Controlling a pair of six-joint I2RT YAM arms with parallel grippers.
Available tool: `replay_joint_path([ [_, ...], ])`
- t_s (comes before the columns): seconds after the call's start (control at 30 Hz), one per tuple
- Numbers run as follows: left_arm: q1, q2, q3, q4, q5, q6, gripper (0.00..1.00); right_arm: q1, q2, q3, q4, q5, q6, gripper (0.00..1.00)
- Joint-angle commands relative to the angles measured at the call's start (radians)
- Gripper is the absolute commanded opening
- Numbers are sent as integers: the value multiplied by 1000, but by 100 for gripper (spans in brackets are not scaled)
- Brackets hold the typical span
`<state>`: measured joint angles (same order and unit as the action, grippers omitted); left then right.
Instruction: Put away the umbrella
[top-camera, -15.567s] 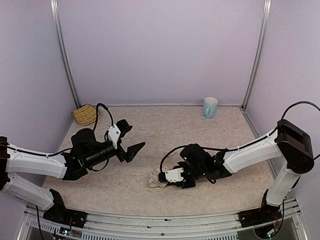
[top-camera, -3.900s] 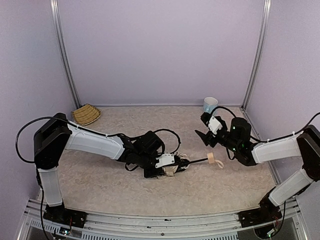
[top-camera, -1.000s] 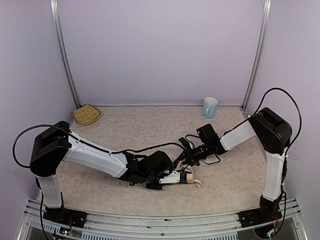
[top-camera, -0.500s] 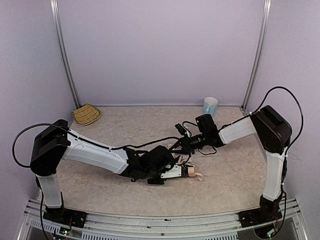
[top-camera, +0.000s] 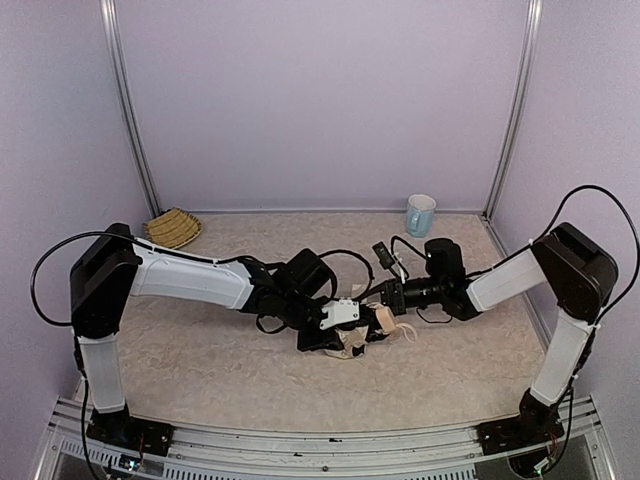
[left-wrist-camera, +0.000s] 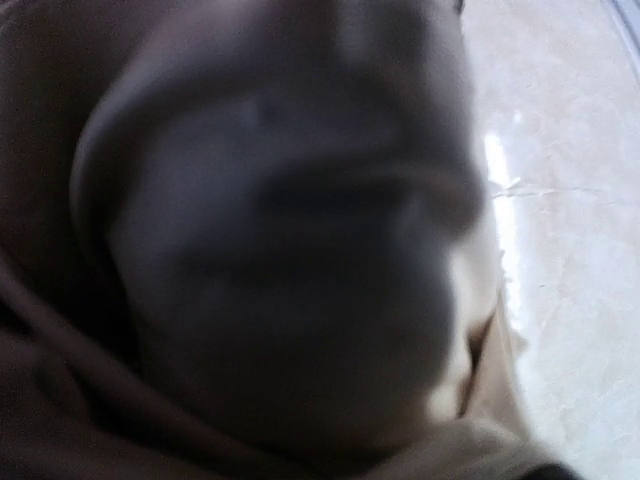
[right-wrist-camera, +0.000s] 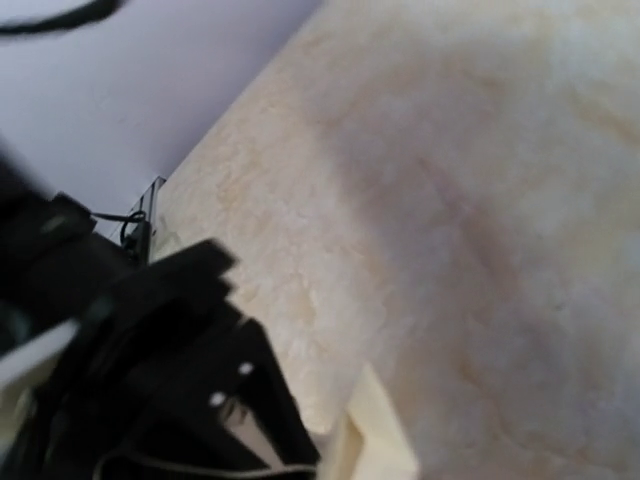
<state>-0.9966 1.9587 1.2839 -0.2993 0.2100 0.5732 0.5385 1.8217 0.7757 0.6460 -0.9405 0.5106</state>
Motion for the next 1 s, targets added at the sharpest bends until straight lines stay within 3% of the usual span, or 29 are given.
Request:
replay_joint_path([
  [0.0, 50, 54, 13, -159, 222, -52, 11, 18, -102, -54, 261, -5, -86, 0],
  [0.3, 71, 142, 145, -166, 78, -69, 35, 21, -16, -68, 202, 95, -151, 0],
  [0.57, 43, 113, 127, -119, -10, -3, 54, 7, 40, -76, 167, 120, -180, 0],
  [0.63, 29, 87, 104, -77, -34, 14, 75, 3, 44, -84, 171, 122, -184, 0],
  [0.67, 22, 76, 94, -57, -44, 21, 79, 0, 46, -85, 175, 124, -185, 0],
  [0.7, 17, 63, 83, -36, -55, 28, 96, -1, 49, -86, 175, 124, -185, 0],
  [0.97, 3, 6, 25, 51, -62, 71, 99, -6, 89, -77, 177, 132, -171, 0],
])
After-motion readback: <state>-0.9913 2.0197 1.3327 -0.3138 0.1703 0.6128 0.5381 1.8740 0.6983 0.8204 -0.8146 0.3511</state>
